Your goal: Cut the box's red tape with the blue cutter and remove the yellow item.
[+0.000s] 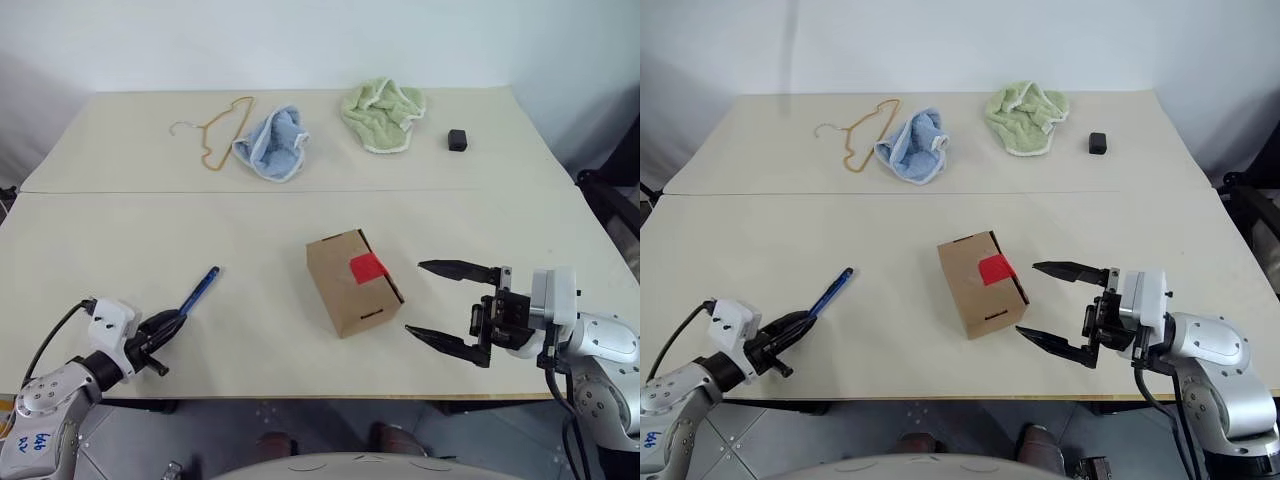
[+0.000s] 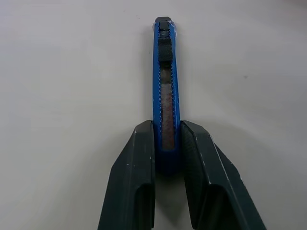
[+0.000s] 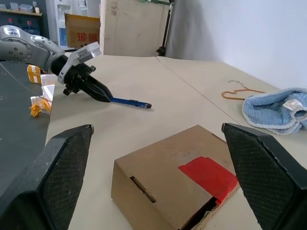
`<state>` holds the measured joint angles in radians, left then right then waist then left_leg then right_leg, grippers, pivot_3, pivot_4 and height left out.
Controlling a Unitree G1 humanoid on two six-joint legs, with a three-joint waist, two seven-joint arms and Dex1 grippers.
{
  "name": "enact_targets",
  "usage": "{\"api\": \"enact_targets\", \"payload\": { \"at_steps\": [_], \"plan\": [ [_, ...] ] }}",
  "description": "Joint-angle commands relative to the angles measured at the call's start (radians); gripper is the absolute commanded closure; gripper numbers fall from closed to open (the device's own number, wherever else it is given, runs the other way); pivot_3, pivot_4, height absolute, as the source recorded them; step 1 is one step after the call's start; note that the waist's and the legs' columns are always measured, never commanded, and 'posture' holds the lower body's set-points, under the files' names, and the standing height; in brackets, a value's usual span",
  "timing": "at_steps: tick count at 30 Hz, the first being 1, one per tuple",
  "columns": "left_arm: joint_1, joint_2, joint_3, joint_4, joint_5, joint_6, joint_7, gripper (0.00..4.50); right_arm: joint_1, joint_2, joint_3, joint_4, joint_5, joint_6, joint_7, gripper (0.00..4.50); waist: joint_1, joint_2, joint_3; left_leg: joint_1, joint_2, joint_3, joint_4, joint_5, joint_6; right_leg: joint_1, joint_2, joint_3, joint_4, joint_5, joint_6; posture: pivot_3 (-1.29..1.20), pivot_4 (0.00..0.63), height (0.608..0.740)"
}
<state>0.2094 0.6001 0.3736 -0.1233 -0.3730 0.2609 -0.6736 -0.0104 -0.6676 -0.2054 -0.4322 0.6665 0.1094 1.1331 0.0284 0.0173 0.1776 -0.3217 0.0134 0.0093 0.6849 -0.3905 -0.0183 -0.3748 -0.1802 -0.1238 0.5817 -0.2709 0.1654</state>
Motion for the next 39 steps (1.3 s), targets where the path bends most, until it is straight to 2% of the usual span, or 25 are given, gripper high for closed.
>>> {"api": "enact_targets", "payload": {
  "at_steps": [1,4,7,10,13,15,21,22,23,25,26,30,34,39],
  "plan": [
    [0.014,-0.015,-0.071,0.013,0.015,0.020,-0.023,4.07,0.003,-0.002,-0.008,-0.045,0.007,-0.015,-0.006,0.00,0.000,0.000,0.000,0.000,0.000,0.000,0.000,0.000,0.000,0.000,0.000,0.000,0.000,0.000,0.000,0.00,0.150,0.740],
    [-0.003,-0.007,-0.064,0.020,0.010,-0.038,-0.059,4.07,-0.002,-0.004,-0.006,-0.049,0.013,-0.010,-0.008,0.00,0.000,0.000,0.000,0.000,0.000,0.000,0.000,0.000,0.000,0.000,0.000,0.000,0.000,0.000,0.000,0.00,0.150,0.740],
    [-0.028,0.030,-0.035,-0.010,-0.035,-0.145,-0.171,4.07,-0.033,-0.017,0.005,-0.080,0.046,0.030,-0.016,0.00,-0.003,-0.002,0.001,-0.001,0.000,0.000,0.000,0.000,0.000,-0.001,0.000,0.000,0.000,0.000,0.000,0.00,0.150,0.740],
    [-0.015,0.119,-0.070,-0.071,-0.023,-0.239,-0.330,4.07,-0.020,-0.070,0.042,-0.164,0.090,0.091,0.038,0.00,-0.005,-0.006,0.004,-0.003,0.002,0.000,0.000,0.000,0.000,-0.004,0.001,0.000,-0.001,0.000,-0.001,0.00,0.150,0.740],
    [-0.001,0.203,-0.135,-0.112,0.023,-0.319,-0.442,4.07,0.027,-0.138,0.076,-0.241,0.111,0.152,0.065,0.00,-0.005,-0.006,0.004,-0.006,0.002,0.000,-0.001,-0.002,-0.001,-0.006,0.003,-0.001,-0.004,0.000,-0.001,0.00,0.150,0.740],
    [-0.009,0.227,-0.192,-0.115,0.077,-0.372,-0.460,4.07,0.055,-0.177,0.096,-0.276,0.095,0.181,0.067,0.00,-0.004,-0.006,0.004,-0.007,0.002,0.001,-0.001,-0.003,0.001,-0.006,0.003,-0.001,-0.006,0.000,-0.001,0.00,0.150,0.740],
    [-0.122,0.178,-0.405,-0.138,0.214,-0.388,-0.427,4.07,0.153,-0.232,0.154,-0.372,0.046,0.349,-0.104,0.00,0.001,-0.008,0.004,-0.013,0.001,0.000,0.000,-0.004,0.002,-0.009,0.003,-0.003,-0.008,0.000,0.000,0.00,0.150,0.740],
    [-0.133,0.173,-0.431,-0.141,0.232,-0.388,-0.422,4.07,0.161,-0.243,0.166,-0.382,0.030,0.380,-0.133,0.42,0.000,-0.009,0.003,-0.013,0.001,0.001,0.000,-0.004,0.002,-0.009,0.003,-0.002,-0.008,0.000,0.000,0.00,0.150,0.740],
    [-0.148,0.169,-0.463,-0.141,0.251,-0.383,-0.424,4.07,0.168,-0.254,0.191,-0.389,0.011,0.401,-0.146,0.60,0.000,-0.009,0.003,-0.013,0.002,0.001,0.000,-0.004,0.002,-0.009,0.003,-0.002,-0.008,0.000,0.000,0.00,0.150,0.740],
    [-0.169,0.163,-0.509,-0.150,0.279,-0.378,-0.421,4.07,0.166,-0.259,0.239,-0.405,-0.022,0.452,-0.195,1.31,-0.001,-0.009,0.003,-0.011,0.001,0.001,0.000,-0.004,0.002,-0.009,0.003,-0.002,-0.008,0.001,0.001,0.00,0.150,0.740],
    [-0.176,0.160,-0.526,-0.157,0.287,-0.362,-0.416,4.07,0.153,-0.245,0.264,-0.407,-0.038,0.464,-0.222,1.50,-0.001,-0.009,0.002,-0.012,0.001,0.001,0.000,-0.004,0.002,-0.009,0.003,-0.002,-0.008,0.001,0.001,0.00,0.150,0.740],
    [-0.172,0.156,-0.575,-0.226,0.320,-0.299,-0.387,4.07,0.115,-0.166,0.342,-0.416,-0.083,0.532,-0.360,2.99,-0.001,-0.011,0.002,-0.011,0.002,0.001,0.000,-0.004,0.002,-0.008,0.003,-0.002,-0.008,0.001,0.001,0.00,0.150,0.740],
    [-0.174,0.145,-0.607,-0.272,0.325,-0.215,-0.355,4.07,0.100,-0.114,0.413,-0.380,-0.159,0.543,-0.428,4.40,0.001,-0.011,0.001,-0.012,0.001,0.000,0.000,-0.004,0.002,-0.009,0.002,-0.002,-0.009,0.001,0.001,0.00,0.150,0.740],
    [-0.213,0.143,-0.622,-0.257,0.333,-0.163,-0.339,4.07,0.117,-0.103,0.459,-0.293,-0.219,0.480,-0.390,4.48,0.003,-0.011,0.001,-0.012,0.001,0.000,0.000,-0.004,0.002,-0.008,0.002,-0.002,-0.009,0.001,0.001,0.00,0.150,0.740]
  ]
}}
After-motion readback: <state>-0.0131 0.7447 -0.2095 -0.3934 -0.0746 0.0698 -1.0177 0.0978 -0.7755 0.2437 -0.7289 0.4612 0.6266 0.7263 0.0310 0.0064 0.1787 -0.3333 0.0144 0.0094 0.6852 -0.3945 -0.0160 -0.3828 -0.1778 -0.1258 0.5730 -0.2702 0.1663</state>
